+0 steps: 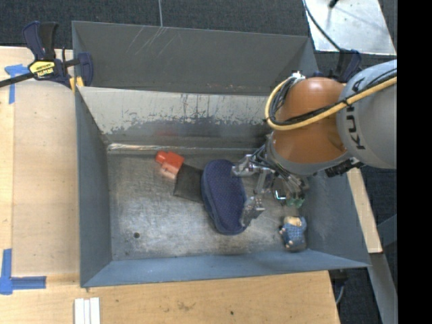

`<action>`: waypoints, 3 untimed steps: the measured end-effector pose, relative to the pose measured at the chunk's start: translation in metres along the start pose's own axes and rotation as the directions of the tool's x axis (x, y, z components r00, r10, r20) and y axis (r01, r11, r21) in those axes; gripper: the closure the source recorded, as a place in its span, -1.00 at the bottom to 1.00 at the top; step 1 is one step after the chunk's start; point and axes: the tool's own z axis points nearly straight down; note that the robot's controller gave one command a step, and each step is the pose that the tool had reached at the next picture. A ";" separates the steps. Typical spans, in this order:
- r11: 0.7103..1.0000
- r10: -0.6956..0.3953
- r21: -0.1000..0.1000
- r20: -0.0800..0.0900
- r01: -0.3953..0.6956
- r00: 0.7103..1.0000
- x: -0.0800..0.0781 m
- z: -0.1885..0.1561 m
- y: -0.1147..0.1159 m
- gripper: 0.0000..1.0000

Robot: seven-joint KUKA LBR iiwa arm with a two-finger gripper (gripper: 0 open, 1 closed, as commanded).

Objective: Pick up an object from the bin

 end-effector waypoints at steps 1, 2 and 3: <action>0.978 -0.209 0.018 0.046 0.208 0.977 0.017 0.045 0.038 -1.00; 0.978 -0.208 0.017 0.048 0.208 0.977 0.016 0.044 0.038 1.00; 0.973 -0.233 0.013 0.016 0.232 0.972 0.001 0.046 0.039 1.00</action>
Offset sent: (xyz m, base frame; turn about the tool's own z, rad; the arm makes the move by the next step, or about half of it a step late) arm -0.0308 0.0451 -0.0574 -0.2209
